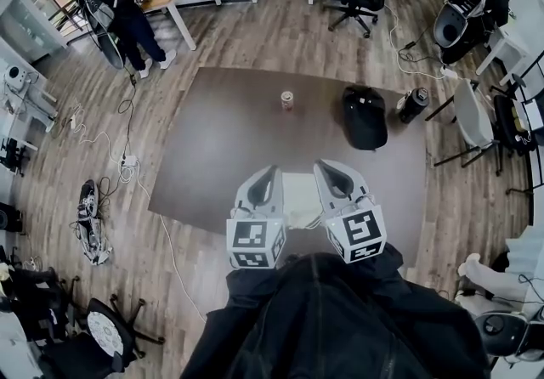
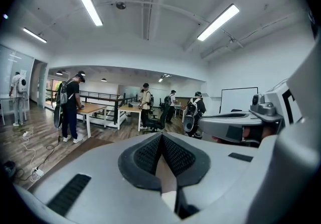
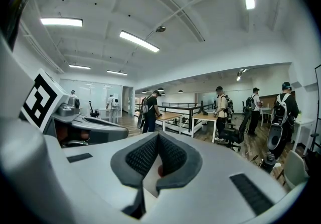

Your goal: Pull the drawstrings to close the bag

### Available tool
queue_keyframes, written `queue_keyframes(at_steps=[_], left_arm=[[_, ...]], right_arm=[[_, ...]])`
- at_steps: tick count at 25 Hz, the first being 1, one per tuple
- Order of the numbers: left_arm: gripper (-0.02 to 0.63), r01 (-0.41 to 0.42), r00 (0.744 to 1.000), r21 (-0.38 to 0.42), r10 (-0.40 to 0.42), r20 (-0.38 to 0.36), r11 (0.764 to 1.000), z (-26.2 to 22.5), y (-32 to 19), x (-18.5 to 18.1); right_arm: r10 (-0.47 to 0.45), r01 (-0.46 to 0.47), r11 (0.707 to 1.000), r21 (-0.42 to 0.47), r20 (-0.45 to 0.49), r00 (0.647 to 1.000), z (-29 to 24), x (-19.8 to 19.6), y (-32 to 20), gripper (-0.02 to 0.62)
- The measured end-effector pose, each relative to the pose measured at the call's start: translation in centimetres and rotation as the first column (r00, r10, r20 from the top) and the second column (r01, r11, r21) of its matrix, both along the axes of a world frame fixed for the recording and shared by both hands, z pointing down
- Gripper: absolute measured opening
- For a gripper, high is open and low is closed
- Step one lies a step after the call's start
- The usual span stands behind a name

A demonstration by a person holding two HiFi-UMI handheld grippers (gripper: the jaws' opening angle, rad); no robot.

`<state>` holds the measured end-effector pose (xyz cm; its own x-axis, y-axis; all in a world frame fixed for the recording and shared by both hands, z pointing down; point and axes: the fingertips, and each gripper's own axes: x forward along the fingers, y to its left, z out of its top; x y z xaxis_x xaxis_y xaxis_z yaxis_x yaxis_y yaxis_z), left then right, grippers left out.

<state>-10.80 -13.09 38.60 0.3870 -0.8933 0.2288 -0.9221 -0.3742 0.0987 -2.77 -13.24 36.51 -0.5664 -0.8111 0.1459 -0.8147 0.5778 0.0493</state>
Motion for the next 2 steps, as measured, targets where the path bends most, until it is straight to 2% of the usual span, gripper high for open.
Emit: queue_keyframes(at_steps=[2], left_arm=[[0.032, 0.002, 1.0, 0.0, -0.002, 0.001, 1.0, 0.08, -0.06, -0.02]], right_arm=[[-0.005, 0.005, 1.0, 0.002, 0.001, 1.0, 0.13, -0.1, -0.05, 0.021]])
